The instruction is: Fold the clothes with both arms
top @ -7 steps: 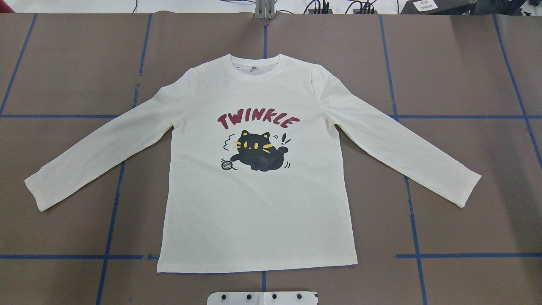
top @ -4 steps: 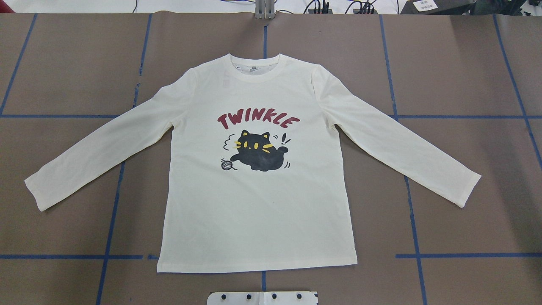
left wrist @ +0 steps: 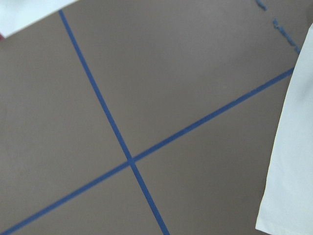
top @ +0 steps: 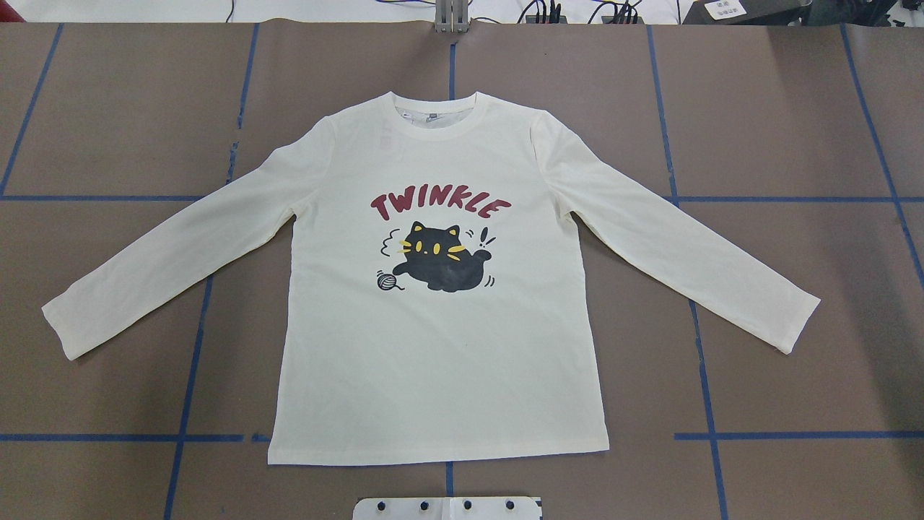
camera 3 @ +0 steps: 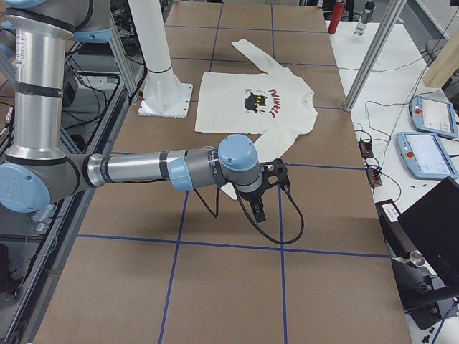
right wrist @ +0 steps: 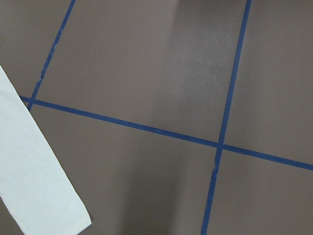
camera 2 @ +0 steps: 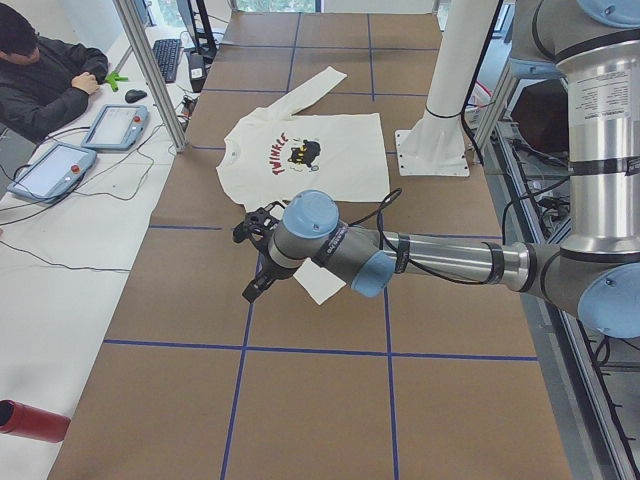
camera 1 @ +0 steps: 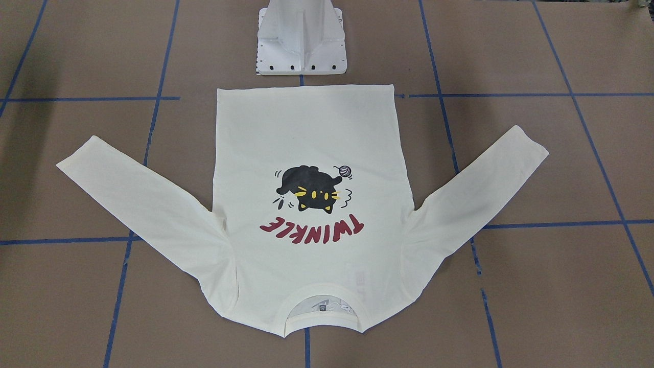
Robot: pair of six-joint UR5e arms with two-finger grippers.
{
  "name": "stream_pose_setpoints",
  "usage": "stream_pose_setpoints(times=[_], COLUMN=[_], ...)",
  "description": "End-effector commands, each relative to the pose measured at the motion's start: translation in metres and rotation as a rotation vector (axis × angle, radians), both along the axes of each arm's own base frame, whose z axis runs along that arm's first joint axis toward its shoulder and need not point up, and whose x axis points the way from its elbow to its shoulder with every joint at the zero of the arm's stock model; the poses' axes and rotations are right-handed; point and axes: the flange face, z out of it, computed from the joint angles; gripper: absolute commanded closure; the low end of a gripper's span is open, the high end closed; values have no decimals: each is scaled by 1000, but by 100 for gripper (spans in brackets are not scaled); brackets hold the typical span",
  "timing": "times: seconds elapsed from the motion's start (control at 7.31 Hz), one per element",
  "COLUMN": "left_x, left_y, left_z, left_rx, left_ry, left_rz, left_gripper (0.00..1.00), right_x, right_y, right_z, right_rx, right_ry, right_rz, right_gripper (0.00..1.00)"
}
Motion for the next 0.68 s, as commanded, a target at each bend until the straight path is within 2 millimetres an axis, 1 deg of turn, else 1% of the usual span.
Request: stream_pose_setpoints(times=[0.0, 0.14, 0.27, 0.41, 0.55], left_x=[0, 0, 0, 0, 0], left_y=[2, 3, 3, 4, 6], left_z=[-3, -3, -2, -2, -2], left_rx=[14, 15, 13, 23, 29], left_ry=[0, 0, 0, -1, -1], left_rz=[2, 2, 2, 3, 3], left_gripper=[0, 0, 0, 0, 0], right_x=[-53, -95, -129, -155, -187], right_y=[12, 24, 33, 44, 56], right_z=[-6, -5, -2, 7, 9], right_rx=[-77, -93, -121, -148, -160], right_ry=[-67, -85, -95, -72, -80], right_rz=[130, 205, 242, 258, 293], right_gripper=[0, 0, 1, 9, 19])
